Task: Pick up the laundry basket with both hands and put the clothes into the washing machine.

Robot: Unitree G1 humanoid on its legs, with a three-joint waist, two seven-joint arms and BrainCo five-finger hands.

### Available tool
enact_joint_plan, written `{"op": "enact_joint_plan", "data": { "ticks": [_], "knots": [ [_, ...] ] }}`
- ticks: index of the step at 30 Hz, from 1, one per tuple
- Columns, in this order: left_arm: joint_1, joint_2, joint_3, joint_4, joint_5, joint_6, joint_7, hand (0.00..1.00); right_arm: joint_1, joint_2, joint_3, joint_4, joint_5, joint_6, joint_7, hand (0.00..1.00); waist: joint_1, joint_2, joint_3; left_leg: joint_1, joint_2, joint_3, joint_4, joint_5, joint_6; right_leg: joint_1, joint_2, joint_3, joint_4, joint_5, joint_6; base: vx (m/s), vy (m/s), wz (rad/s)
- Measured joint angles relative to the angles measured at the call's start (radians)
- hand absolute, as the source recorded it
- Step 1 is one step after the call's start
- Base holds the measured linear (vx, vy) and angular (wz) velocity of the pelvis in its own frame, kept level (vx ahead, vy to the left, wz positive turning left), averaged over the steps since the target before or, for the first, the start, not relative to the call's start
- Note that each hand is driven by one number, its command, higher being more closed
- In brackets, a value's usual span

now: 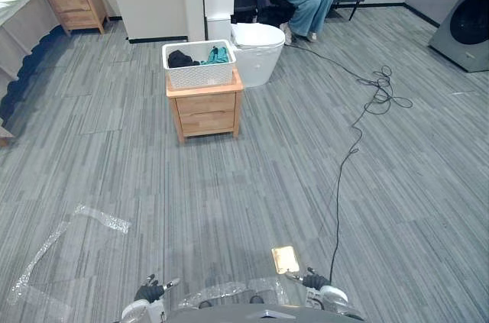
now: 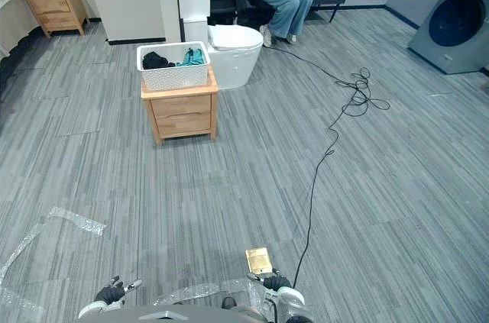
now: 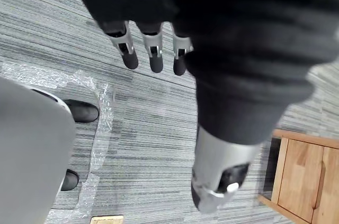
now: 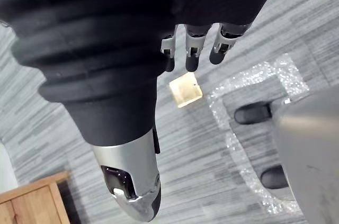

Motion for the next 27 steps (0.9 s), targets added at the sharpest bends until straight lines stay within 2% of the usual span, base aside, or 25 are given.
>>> {"op": "enact_joint_plan", "data": {
  "ticks": [20, 27],
  "knots": [
    [-0.004, 0.000, -0.014, 0.000, 0.001, 0.000, 0.006, 0.00, 0.010, 0.030, 0.007, -0.001, 0.000, -0.001, -0.001, 0.00, 0.001, -0.008, 0.002, 0.001, -0.001, -0.008, -0.001, 0.002, 0.004, 0.004, -0.001, -0.010, -0.002, -0.003, 0.005, 0.00, 0.000, 0.01],
    [-0.009, 0.005, -0.051, -0.005, -0.013, -0.001, 0.000, 0.00, 0.021, 0.032, 0.007, -0.002, -0.029, -0.001, -0.001, 0.00, 0.006, -0.015, 0.002, 0.001, -0.003, -0.025, -0.001, 0.003, 0.005, 0.013, -0.003, -0.029, -0.006, -0.004, 0.006, -0.01, -0.015, 0.07]
  ]
}}
